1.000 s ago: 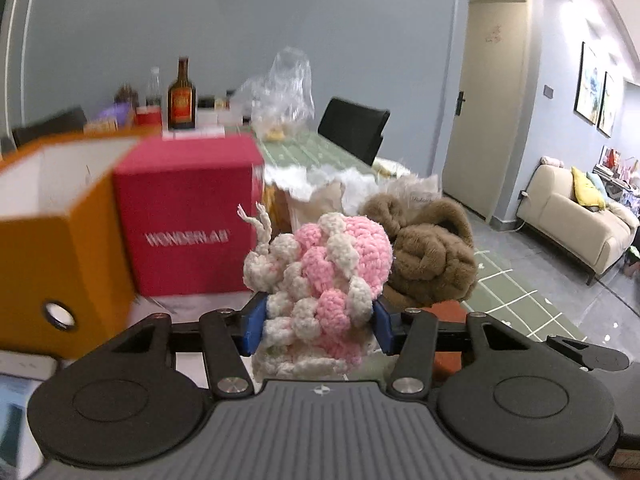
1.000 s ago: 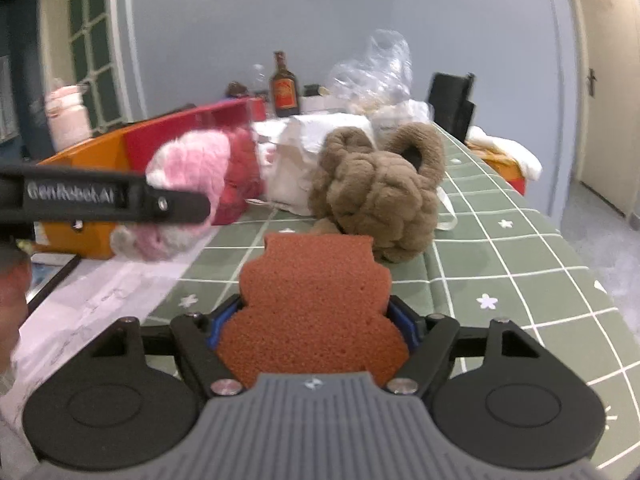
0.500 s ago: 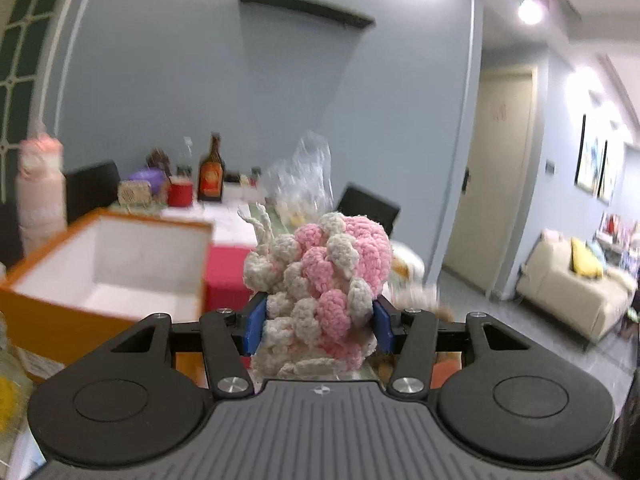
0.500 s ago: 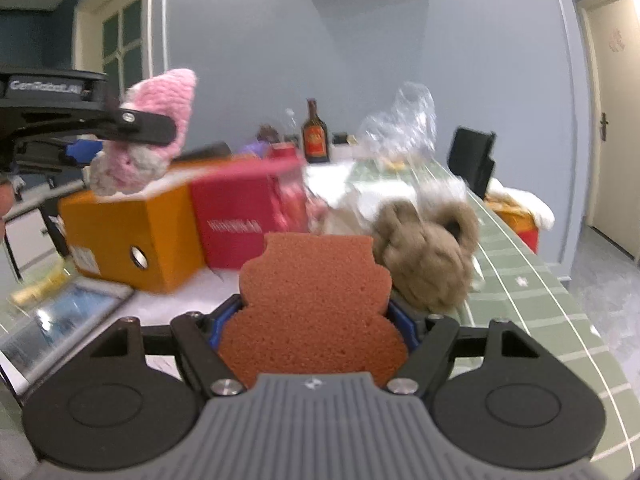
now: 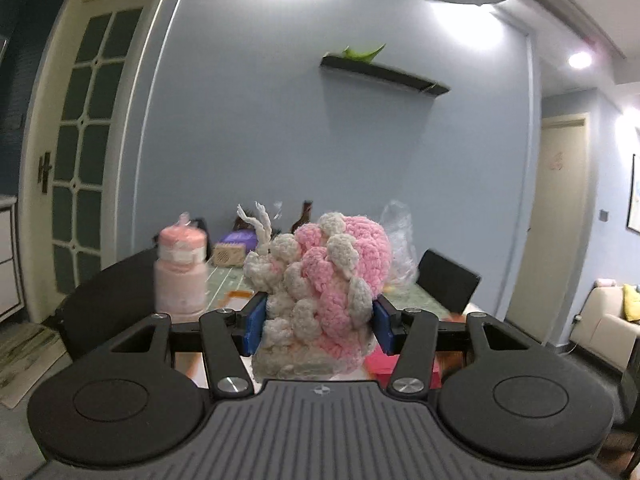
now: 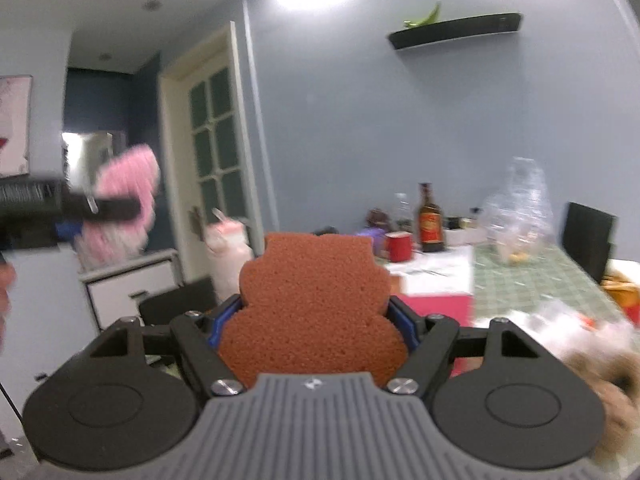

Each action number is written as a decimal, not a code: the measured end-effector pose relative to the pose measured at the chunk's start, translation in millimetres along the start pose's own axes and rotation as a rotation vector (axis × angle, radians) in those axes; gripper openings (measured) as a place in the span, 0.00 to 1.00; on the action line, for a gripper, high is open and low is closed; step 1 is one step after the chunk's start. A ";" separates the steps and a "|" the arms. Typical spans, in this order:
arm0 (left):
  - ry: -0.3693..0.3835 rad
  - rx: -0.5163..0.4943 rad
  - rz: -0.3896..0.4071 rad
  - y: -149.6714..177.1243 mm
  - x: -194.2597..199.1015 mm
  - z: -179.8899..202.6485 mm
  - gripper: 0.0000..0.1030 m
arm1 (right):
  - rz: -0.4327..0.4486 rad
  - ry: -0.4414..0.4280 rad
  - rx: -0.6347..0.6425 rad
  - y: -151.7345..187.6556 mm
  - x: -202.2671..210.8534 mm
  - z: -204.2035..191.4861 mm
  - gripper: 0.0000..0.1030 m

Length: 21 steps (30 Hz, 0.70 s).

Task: Organize soft objects
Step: 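Lift and carry the sponge and crocheted ball with both grippers over the orange box, then open the right gripper to drop the sponge while the left drops the ball into the box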

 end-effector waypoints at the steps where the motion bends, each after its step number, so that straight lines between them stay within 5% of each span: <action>1: -0.014 0.007 -0.012 1.9 -2.7 -3.8 0.59 | -0.006 0.000 0.000 -2.9 -12.5 -7.2 0.72; 4: -0.079 0.010 -0.042 8.0 -25.7 -21.6 0.59 | -0.038 0.018 0.018 -2.0 -40.7 -21.2 0.72; 11: -0.035 0.021 -0.188 38.3 -90.6 -37.9 0.59 | -0.118 0.052 0.027 8.0 -93.0 -33.2 0.72; 21: -0.143 0.015 -0.310 59.2 -111.2 -72.7 0.59 | -0.162 0.061 0.038 17.7 -120.7 -32.7 0.72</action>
Point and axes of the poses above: each gripper's, at about its wrist camera, not at the fingertips, and x roughly against the way its jaws point, z to its right, y to its underside, the point moved 4 cm from there along -x, roughly the way its jaws point, and after that the axes turned 15 degrees about y, right-handed, at the moved point
